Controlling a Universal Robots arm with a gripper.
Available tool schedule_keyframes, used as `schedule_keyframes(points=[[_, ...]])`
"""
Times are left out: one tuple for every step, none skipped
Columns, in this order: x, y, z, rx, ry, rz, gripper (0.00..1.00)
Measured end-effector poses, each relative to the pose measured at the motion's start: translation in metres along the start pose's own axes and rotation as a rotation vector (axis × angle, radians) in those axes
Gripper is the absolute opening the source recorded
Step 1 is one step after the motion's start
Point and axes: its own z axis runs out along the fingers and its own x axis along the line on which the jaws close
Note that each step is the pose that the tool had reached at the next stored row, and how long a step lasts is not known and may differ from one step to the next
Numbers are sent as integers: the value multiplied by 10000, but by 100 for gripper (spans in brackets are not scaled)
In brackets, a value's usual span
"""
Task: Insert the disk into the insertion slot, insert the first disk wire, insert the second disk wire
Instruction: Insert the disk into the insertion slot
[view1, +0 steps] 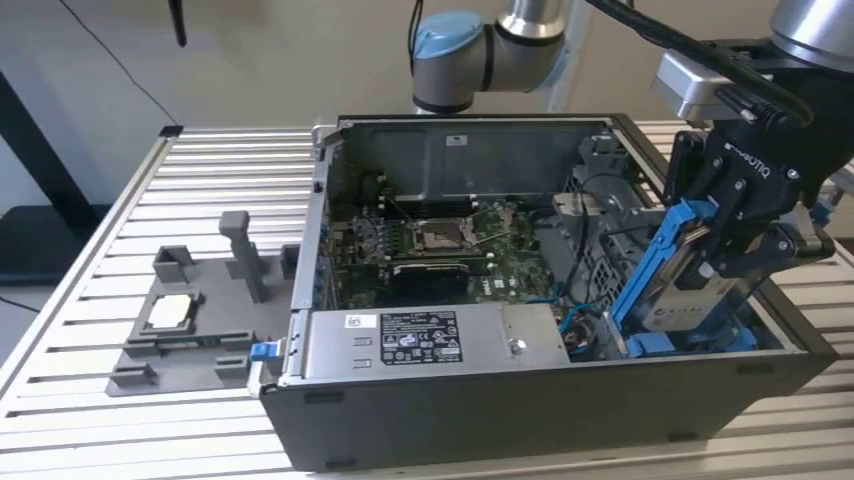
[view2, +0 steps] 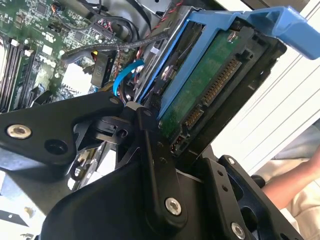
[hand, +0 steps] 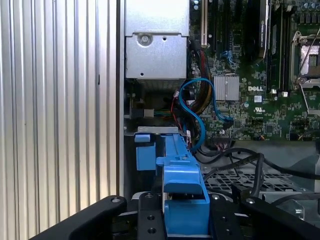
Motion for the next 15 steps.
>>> schedule_keyframes(points=[[0,0,0,0,0,0,33],[0,0,0,0,0,0,33],[0,0,-1,-1,0,0,34],[0,0,-1,-1,1,0,34],[0,0,-1,0,1,0,40],[0,0,-1,0,0,1,46],[0,0,-1,0,-1,1,46],[0,0,-1,0,-1,0,52],[0,0,-1,0,-1,0,52],[0,0,0,0,-2,0,58],[0,0,0,0,-2,0,58],[0,0,0,0,-3,0,58],[0,0,0,0,-3,1,58],[0,0,0,0,-3,0,58],[0,0,0,0,-4,0,58]])
